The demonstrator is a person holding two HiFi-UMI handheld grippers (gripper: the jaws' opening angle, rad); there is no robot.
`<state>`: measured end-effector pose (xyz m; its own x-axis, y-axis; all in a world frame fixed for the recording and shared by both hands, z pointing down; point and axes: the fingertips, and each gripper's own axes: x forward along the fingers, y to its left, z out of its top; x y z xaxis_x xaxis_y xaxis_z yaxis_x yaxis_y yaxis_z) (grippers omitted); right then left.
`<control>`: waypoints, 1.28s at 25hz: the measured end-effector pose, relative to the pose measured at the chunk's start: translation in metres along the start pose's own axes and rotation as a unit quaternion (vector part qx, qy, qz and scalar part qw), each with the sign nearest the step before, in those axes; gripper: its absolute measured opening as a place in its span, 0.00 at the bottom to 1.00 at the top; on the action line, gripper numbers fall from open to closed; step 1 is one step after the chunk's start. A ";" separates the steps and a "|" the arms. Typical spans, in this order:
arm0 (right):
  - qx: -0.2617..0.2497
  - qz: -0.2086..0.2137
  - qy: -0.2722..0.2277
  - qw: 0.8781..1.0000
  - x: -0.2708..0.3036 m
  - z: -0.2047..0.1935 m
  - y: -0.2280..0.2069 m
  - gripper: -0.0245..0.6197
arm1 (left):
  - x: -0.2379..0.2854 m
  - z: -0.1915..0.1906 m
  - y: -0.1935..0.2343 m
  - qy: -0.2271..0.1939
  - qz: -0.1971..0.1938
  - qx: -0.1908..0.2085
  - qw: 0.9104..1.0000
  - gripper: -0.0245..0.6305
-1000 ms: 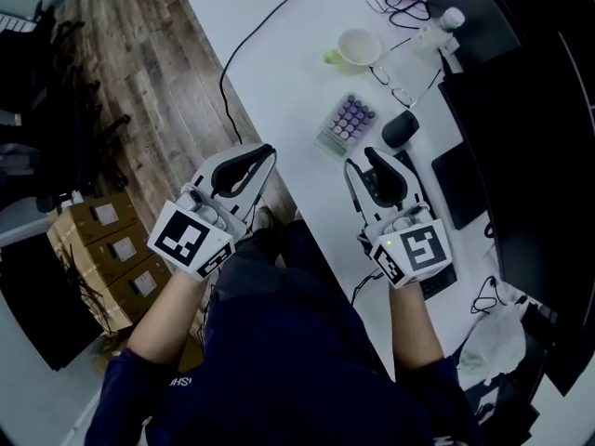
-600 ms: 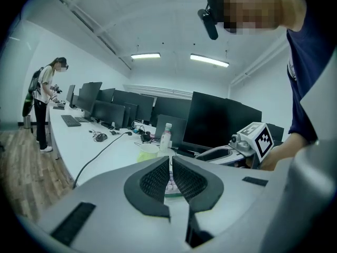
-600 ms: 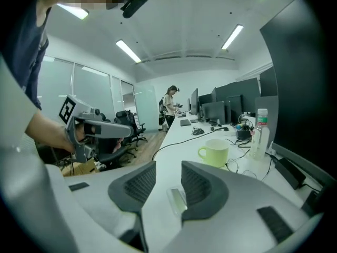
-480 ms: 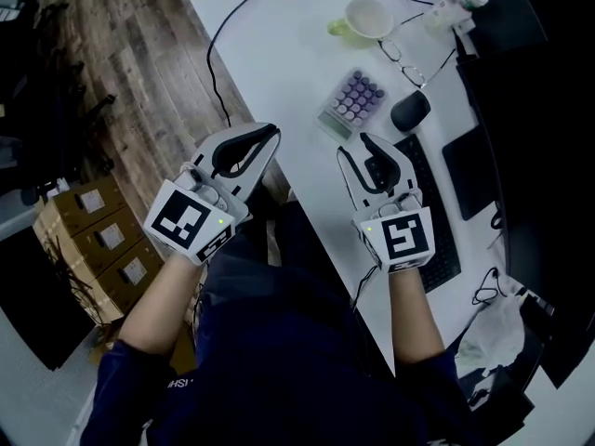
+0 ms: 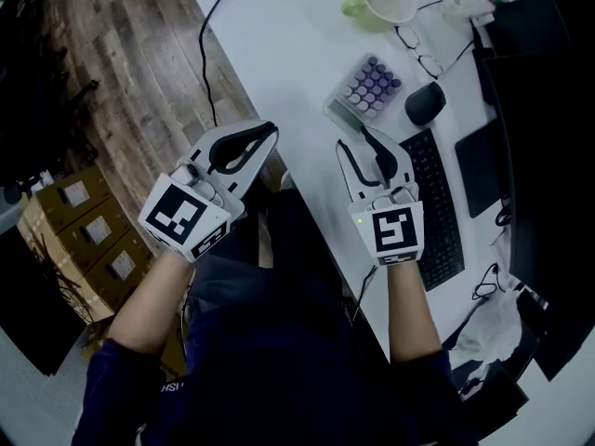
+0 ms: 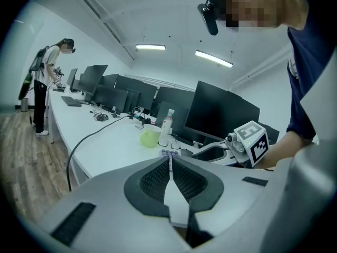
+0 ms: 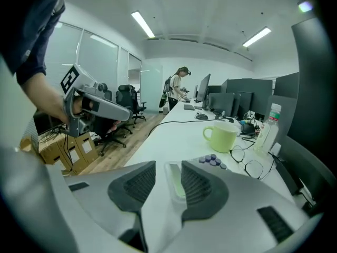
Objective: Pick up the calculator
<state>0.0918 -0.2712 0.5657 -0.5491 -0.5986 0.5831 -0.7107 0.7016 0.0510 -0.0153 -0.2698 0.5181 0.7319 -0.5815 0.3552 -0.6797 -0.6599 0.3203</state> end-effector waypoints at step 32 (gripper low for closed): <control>-0.205 -0.108 0.119 0.966 0.040 -0.040 -0.003 0.25 | 0.013 -0.057 0.034 0.002 -0.065 -0.031 0.997 0.10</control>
<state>0.0897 -0.2817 0.6212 -0.2564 -0.6760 0.6909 -0.5367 0.6940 0.4798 -0.0314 -0.2724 0.5838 0.8135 -0.4911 0.3116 -0.5814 -0.6984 0.4173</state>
